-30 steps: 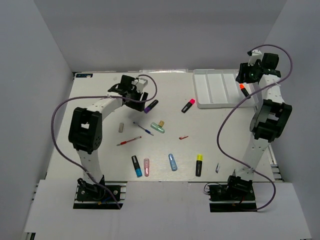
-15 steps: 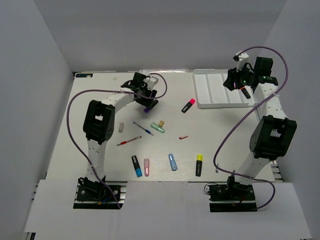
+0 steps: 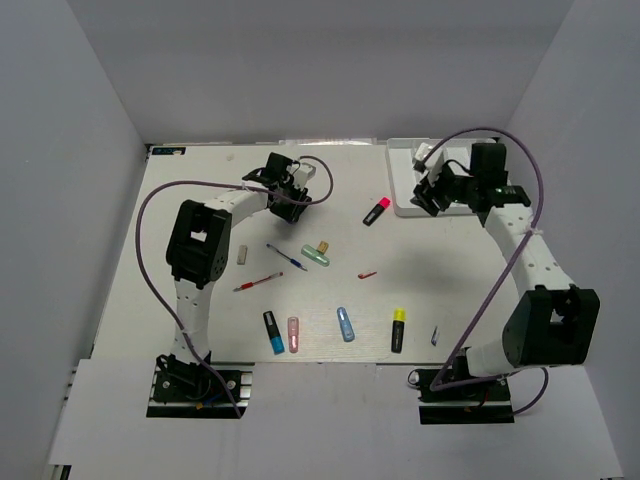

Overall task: Sort the stationery into containers
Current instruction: Grab a piece of stationery with the left arm, then pass the stationery from the left arm to the right

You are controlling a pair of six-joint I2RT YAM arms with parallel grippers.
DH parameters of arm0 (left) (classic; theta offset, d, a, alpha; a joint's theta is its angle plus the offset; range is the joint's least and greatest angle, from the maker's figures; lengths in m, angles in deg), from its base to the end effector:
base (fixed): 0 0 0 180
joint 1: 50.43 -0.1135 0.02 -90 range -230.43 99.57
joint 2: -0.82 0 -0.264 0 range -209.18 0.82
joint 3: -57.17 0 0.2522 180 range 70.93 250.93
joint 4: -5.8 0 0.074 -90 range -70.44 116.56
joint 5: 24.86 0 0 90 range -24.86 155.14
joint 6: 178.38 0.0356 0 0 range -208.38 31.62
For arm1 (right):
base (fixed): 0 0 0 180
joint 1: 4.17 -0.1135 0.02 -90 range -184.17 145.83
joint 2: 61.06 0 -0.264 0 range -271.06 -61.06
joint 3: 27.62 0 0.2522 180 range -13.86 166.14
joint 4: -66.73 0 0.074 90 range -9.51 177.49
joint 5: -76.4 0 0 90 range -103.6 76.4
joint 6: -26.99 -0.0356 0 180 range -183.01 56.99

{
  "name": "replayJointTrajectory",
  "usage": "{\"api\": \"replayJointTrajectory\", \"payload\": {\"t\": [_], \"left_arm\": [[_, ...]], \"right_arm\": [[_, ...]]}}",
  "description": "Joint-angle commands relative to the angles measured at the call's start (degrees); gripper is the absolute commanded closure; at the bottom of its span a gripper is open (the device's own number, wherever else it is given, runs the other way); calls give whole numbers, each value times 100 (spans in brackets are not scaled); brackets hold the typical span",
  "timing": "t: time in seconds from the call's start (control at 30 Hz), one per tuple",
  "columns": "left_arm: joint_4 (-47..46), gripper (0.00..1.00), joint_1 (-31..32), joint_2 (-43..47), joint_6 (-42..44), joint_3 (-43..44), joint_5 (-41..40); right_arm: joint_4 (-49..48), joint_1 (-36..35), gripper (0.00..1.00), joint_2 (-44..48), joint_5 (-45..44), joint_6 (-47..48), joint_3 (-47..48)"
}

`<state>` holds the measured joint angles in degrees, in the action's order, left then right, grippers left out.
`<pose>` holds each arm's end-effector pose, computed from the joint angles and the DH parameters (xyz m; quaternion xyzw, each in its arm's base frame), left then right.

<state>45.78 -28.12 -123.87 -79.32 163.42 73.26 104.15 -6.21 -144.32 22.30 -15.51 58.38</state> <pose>0.4299 -0.1818 0.1577 0.2780 0.9189 -0.0990 0.2618 0.3245 0.0324 0.3292 -0.4829 0.7051 0.0811 0.5128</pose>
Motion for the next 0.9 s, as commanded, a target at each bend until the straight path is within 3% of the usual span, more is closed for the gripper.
{"api": "replayJointTrajectory", "payload": {"t": [0.0, 0.13, 0.33, 0.6, 0.7, 0.87], "left_arm": [[226, 60, 19, 278, -80, -187, 216], [366, 75, -50, 418, -281, -196, 690], [682, 91, -104, 1137, -642, -310, 2112], [964, 94, -104, 1692, -1055, -609, 4388], [1174, 94, -104, 1754, -1020, -662, 4977], [1281, 94, 19, 1869, -941, -793, 5261]], "right_arm": [[-292, -384, 41, 231, -231, 733, -342], [-660, -927, 36, 450, -452, 892, -676], [-1346, -1491, 33, 899, -417, 1611, -1344], [-1601, -2388, 37, 997, -118, 2649, -1600], [-1724, -2739, 36, 882, -171, 2921, -1609], [-1777, -3135, 35, 707, -294, 3370, -1617]]}}
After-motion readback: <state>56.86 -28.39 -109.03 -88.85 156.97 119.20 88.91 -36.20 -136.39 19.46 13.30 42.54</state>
